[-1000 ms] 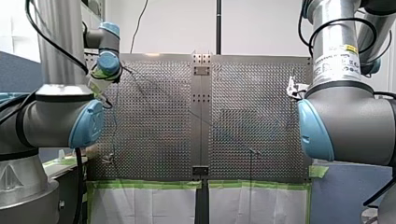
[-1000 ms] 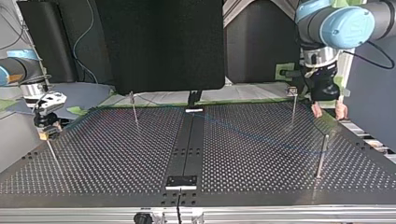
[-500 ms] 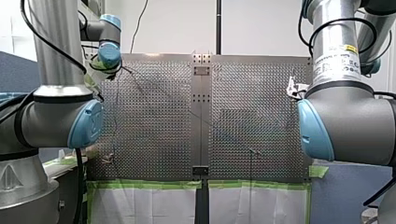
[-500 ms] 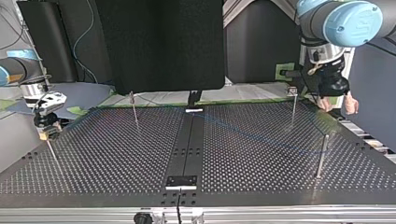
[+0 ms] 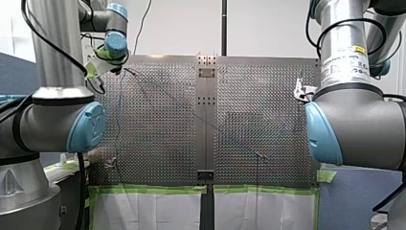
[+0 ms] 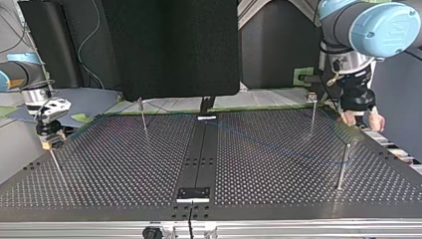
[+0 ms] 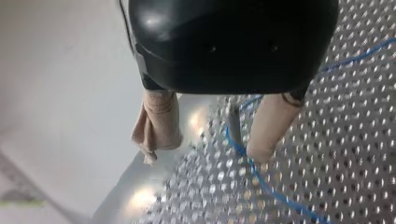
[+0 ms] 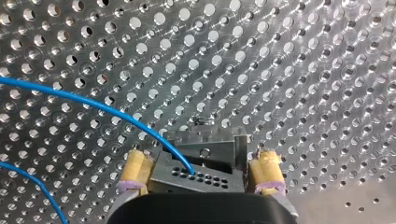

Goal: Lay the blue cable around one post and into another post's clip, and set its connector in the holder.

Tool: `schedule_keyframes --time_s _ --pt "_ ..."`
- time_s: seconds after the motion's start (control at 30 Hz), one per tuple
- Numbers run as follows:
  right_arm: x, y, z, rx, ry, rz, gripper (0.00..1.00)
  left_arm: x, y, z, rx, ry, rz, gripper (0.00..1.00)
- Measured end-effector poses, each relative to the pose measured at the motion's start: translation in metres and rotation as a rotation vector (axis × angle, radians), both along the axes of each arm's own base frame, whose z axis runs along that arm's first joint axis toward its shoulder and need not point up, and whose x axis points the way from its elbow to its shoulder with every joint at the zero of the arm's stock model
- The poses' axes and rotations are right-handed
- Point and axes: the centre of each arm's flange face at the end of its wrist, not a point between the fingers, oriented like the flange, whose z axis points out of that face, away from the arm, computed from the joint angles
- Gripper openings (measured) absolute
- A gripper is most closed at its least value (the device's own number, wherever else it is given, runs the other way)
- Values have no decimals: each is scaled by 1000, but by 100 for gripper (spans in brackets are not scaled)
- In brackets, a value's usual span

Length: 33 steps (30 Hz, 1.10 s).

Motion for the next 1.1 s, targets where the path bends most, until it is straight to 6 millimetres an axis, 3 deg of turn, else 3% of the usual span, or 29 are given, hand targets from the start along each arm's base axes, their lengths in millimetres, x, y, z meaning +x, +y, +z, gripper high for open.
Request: schedule_keyframes --time_s 0.33,1.1 --pt "0 0 0 0 0 0 100 -2 -14 23 85 36 -51 100" --pt "0 0 0 0 0 0 100 -6 -27 24 272 110 -96 100"
